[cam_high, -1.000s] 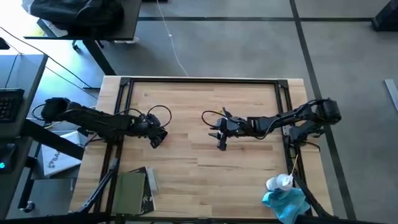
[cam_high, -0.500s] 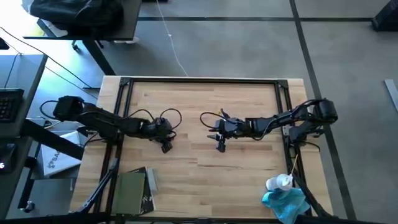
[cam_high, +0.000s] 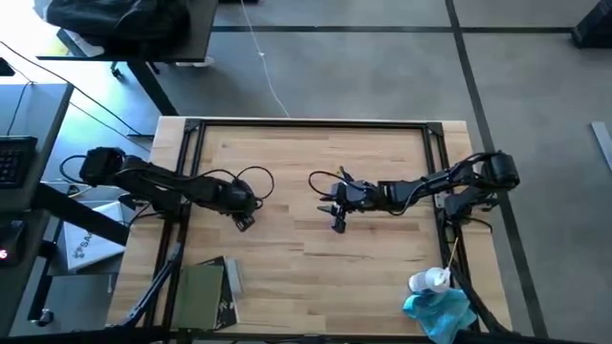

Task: Apply microfiber cloth
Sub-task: Spray the pink cellphone using the spray bottle

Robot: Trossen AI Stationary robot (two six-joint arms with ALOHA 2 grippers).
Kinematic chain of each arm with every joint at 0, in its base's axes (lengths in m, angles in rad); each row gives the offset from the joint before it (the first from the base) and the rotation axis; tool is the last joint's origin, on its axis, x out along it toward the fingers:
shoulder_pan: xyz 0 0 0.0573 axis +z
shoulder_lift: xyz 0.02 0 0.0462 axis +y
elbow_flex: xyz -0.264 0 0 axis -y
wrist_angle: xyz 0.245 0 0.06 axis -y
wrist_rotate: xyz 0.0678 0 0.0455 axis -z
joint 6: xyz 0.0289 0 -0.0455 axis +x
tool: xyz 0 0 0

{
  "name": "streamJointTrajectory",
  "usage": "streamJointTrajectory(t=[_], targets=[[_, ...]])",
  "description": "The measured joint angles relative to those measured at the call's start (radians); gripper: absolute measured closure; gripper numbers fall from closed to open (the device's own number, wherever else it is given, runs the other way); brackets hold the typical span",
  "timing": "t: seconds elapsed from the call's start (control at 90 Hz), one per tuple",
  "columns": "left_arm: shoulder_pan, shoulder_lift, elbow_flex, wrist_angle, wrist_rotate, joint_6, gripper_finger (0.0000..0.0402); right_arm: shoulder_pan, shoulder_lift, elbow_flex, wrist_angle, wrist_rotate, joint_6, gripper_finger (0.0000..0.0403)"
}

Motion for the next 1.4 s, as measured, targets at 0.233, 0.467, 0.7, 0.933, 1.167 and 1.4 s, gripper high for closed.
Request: streamJointTrajectory(t=[0.233, 0.467, 0.7, 0.933, 1.167, 1.4], targets=[[-0.032, 0.003, -0.051, 0.382, 0.020, 0.094, 0.0254, 0.000, 0.000, 0.000, 0.015, -0.008, 0.000, 0.0297], [-0.066, -0.007, -0.046, 0.504, 0.129, 0.256, 0.0254, 0.000, 0.000, 0.000, 0.011, -0.009, -0.018, 0.0297], [-0.082, -0.013, 0.003, 0.180, 0.245, 0.120, 0.0255, 0.000, 0.035, 0.000, 0.001, -0.008, -0.065, 0.0297], [-0.154, -0.014, 0.030, -0.002, 0.149, 0.079, 0.0255, -0.003, 0.123, 0.000, 0.153, -0.007, -0.083, 0.0297], [-0.168, -0.010, -0.030, 0.010, -0.126, 0.146, 0.0255, -0.003, 0.182, 0.000, 0.271, -0.007, -0.155, 0.0297], [-0.150, 0.020, -0.101, 0.311, -0.231, 0.427, 0.0255, 0.000, 0.186, 0.000, 0.255, -0.007, -0.231, 0.0297]])
